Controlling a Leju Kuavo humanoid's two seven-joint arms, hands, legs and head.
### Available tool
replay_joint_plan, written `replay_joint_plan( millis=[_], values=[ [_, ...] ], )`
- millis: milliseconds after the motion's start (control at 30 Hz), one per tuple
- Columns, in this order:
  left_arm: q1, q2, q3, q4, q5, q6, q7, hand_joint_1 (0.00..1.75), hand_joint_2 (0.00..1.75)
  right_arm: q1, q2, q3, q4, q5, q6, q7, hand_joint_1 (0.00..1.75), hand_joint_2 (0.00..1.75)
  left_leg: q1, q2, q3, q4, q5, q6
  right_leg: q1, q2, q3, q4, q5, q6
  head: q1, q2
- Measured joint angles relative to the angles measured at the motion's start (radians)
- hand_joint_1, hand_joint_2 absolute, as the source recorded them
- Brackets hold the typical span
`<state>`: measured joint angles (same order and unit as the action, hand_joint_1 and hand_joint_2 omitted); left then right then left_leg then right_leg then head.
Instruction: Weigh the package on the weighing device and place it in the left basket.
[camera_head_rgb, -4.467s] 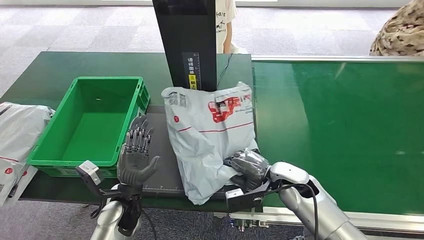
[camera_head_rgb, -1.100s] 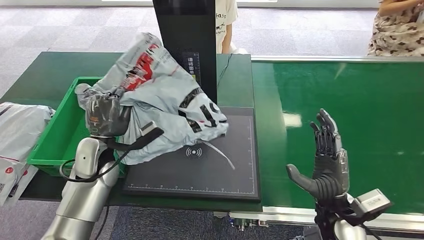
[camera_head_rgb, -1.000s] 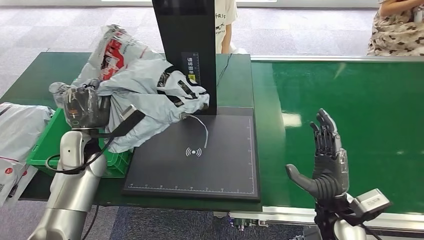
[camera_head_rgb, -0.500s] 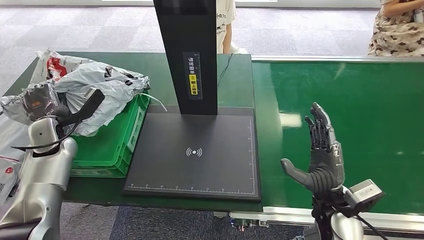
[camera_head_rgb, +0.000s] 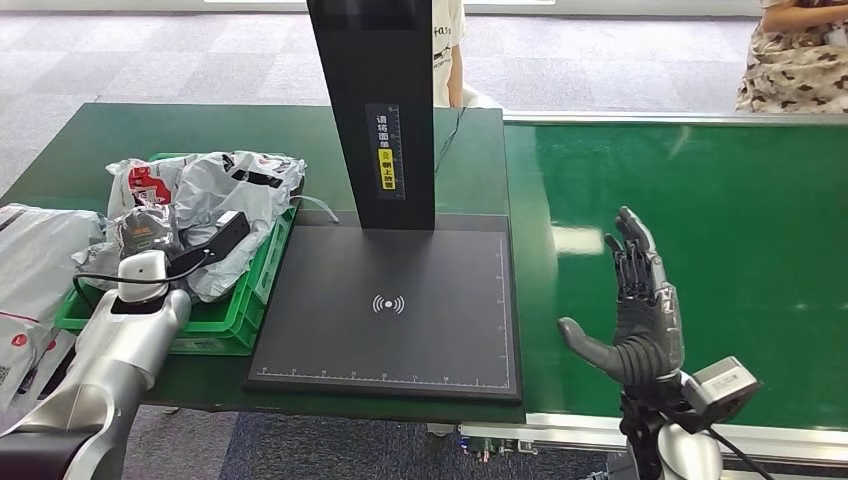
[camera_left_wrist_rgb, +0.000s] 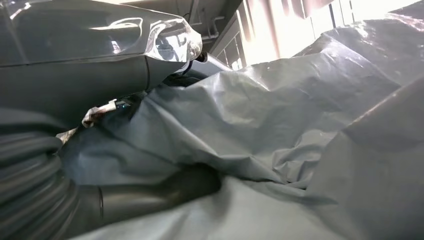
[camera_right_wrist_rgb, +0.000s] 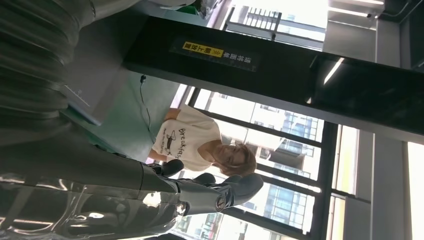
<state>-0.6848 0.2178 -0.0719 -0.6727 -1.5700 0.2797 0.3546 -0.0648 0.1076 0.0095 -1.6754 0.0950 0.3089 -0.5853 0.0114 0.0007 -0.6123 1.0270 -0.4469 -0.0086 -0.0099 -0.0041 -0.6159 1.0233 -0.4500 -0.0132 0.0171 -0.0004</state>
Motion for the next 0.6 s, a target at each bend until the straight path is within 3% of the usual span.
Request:
replay_joint_plan(
  millis=[133, 300, 433, 600],
  values=[
    [-0.001, -0.007, 0.003, 0.002, 0.032, 0.086, -0.050, 0.00, 1.75, 0.004, 0.000, 0.000, 0.000, 0.000, -0.007, -0.003, 0.00, 1.75, 0.000, 0.000, 0.000, 0.000, 0.000, 0.000, 0.000, 0.000, 0.000, 0.000, 0.000, 0.000, 0.000, 0.000],
    [0.028, -0.042, 0.054, -0.085, 0.194, 0.279, -0.210, 0.00, 1.75, 0.021, 0.000, 0.000, -0.003, -0.001, -0.022, -0.004, 0.00, 1.75, 0.000, 0.000, 0.000, 0.000, 0.000, 0.000, 0.000, 0.000, 0.000, 0.000, 0.000, 0.000, 0.000, 0.000],
    [0.090, -0.074, 0.088, -0.237, 0.328, 0.352, -0.321, 0.00, 0.00, 0.033, 0.000, -0.001, -0.007, 0.000, -0.031, -0.006, 0.00, 1.75, 0.000, 0.000, 0.000, 0.000, 0.000, 0.000, -0.001, 0.001, 0.000, 0.000, 0.000, 0.000, 0.000, 0.000],
    [0.191, -0.109, 0.102, -0.442, 0.476, 0.399, -0.440, 0.00, 0.00, 0.038, 0.000, -0.001, -0.012, 0.000, -0.045, -0.008, 0.00, 1.75, 0.000, 0.000, 0.000, 0.000, -0.001, 0.000, 0.000, 0.001, -0.001, -0.001, 0.000, 0.000, 0.000, 0.000]
  ],
)
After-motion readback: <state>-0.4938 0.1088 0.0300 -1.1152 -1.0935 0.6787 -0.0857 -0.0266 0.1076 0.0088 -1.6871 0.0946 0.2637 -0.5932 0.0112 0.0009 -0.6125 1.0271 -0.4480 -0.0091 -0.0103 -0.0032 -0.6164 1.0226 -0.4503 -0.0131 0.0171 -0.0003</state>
